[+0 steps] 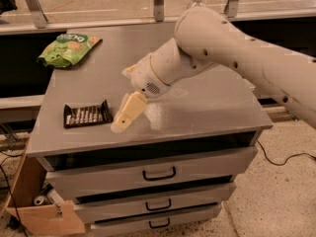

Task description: Move rxbar chocolate near water bottle

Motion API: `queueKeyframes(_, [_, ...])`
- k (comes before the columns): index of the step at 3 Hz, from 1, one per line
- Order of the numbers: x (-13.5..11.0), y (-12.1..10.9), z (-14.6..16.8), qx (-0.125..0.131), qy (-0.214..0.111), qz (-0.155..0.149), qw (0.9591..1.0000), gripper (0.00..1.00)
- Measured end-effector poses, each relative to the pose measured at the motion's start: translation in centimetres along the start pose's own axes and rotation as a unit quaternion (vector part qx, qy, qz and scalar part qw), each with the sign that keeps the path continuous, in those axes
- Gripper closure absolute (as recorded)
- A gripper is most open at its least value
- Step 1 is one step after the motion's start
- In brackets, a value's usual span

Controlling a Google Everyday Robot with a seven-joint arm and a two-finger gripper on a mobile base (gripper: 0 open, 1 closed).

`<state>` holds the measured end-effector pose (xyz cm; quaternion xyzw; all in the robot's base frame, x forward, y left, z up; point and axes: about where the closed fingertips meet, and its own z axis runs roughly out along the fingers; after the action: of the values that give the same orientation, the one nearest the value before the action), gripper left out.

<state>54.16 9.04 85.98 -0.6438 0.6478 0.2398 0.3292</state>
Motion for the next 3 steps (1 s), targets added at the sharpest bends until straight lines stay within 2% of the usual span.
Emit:
queueKeyframes(2, [-2.2, 0.1, 5.7, -0.019, -0.066, 0.005, 0.9976, 0.0])
queueKeyframes(3, [-3.3, 0.7, 7.3, -0.031, -0.082, 0.014, 0.996, 0.17])
